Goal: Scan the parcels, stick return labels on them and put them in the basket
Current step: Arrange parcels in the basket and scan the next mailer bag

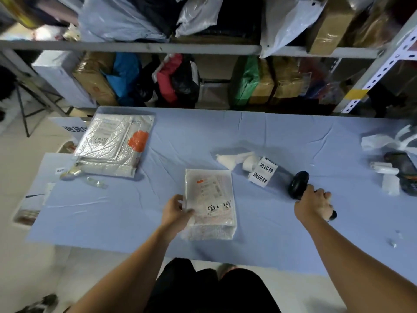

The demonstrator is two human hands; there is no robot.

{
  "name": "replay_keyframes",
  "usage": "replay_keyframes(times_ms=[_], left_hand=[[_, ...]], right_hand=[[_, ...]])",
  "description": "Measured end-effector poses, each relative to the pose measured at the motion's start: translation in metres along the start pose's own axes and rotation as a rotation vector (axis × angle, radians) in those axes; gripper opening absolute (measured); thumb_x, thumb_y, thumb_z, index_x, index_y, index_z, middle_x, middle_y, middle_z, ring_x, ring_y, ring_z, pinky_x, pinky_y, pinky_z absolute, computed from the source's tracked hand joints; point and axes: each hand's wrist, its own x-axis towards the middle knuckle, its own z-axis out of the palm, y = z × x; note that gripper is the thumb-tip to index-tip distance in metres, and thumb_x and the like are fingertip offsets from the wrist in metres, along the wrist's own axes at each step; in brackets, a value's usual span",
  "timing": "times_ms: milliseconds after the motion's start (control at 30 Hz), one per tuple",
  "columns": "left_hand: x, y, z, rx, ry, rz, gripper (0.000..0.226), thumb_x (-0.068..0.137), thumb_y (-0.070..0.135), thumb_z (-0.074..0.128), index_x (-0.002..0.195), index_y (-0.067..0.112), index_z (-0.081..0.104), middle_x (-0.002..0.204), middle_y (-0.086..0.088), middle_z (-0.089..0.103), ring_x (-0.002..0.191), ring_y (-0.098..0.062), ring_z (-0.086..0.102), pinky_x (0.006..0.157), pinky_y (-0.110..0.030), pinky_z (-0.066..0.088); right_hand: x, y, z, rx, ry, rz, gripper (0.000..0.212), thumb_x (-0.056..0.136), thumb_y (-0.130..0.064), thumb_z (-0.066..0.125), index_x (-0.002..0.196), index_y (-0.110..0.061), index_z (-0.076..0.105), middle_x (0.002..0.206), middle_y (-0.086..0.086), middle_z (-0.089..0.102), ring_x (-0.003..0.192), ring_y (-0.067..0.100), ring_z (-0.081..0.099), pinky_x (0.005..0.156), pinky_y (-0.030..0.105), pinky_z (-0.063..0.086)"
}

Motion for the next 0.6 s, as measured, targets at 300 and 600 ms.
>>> replay_keyframes(times_ms=[300,600], left_hand=[[0.019,0.003,-0.015,-0.009,0.067,0.067,0.026,0.078,0.005,0.073,0.095,0.02,0.061,0.083,0.0,0.062,0.064,-0.012,0.055,0.051,-0.022,0.043],[0.044,0.011,-0.039,-0.048,0.172,0.075,0.028,0.079,0.003,0.067,0.105,0.014,0.072,0.093,-0.004,0.069,0.078,-0.021,0.061,0.068,-0.026,0.044]], right_hand=[[-0.005,-0.022,-0.003,0.288,0.123,-0.004,0.035,0.093,-0.024,0.056,0.122,-0.004,0.049,0.12,0.02,0.057,0.112,0.04,0.054,0.088,0.048,0.044],[-0.072,-0.071,-0.038,0.359,-0.161,-0.421,0.018,0.073,-0.038,0.067,0.066,-0.031,0.052,0.069,-0.009,0.063,0.068,0.02,0.062,0.055,0.026,0.04]])
